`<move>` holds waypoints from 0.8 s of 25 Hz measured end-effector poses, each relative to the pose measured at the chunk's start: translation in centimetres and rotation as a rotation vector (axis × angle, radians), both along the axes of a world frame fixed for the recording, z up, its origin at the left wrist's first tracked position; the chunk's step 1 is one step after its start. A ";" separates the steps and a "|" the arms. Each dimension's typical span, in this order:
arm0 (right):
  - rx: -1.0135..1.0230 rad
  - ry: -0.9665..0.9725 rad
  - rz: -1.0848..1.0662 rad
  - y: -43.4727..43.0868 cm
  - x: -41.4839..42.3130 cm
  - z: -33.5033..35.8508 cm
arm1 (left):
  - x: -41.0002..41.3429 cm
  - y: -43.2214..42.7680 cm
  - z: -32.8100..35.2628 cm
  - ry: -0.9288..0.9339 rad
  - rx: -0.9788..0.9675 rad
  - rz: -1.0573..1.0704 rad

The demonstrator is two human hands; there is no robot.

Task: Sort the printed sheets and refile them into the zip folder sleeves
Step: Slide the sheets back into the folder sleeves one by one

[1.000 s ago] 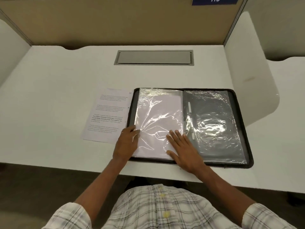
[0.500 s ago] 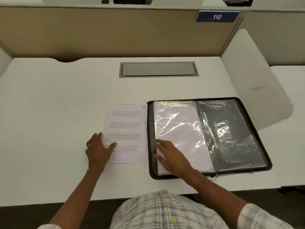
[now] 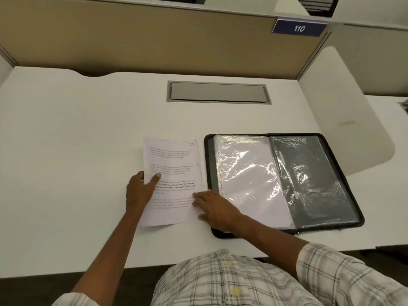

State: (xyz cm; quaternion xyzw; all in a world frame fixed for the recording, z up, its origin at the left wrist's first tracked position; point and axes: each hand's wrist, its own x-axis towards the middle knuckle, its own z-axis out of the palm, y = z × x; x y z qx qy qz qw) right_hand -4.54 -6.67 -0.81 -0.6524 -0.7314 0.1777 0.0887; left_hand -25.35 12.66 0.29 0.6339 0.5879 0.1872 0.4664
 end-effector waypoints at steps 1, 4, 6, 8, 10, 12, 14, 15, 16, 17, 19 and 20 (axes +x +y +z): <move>-0.046 0.091 -0.032 0.0 0.2 0.5 | -0.1 -0.6 0.8 -0.078 -0.004 0.011; -0.083 0.496 -0.345 0.6 0.9 2.4 | -0.2 -2.7 4.0 -0.271 -0.042 -0.011; -0.061 0.880 -0.634 1.3 1.5 4.2 | -0.1 -3.6 6.0 -0.353 -0.060 -0.027; -0.052 1.161 -0.773 1.9 2.4 5.5 | -0.2 -4.1 7.5 -0.423 -0.072 -0.042; -0.015 1.257 -0.813 1.8 3.4 6.5 | -0.1 -4.4 8.9 -0.452 -0.082 -0.051; 0.016 1.303 -0.824 1.2 4.3 7.4 | 0.4 -4.6 9.7 -0.454 -0.098 -0.057; 0.041 1.330 -0.837 0.1 5.6 8.1 | 1.5 -5.1 10.0 -0.460 -0.118 -0.074; 0.055 1.338 -0.853 -0.7 6.4 8.4 | 2.4 -5.4 9.8 -0.461 -0.136 -0.089; 0.068 1.343 -0.874 -1.6 7.5 8.5 | 3.3 -5.7 9.5 -0.462 -0.162 -0.104; 0.082 1.346 -0.899 -2.6 8.7 8.6 | 4.4 -6.0 9.1 -0.466 -0.188 -0.125; 0.111 1.342 -0.961 -4.9 11.7 8.6 | 7.1 -6.9 8.4 -0.484 -0.248 -0.180; 0.124 1.336 -0.996 -6.4 13.6 8.7 | 9.0 -7.7 8.1 -0.487 -0.271 -0.208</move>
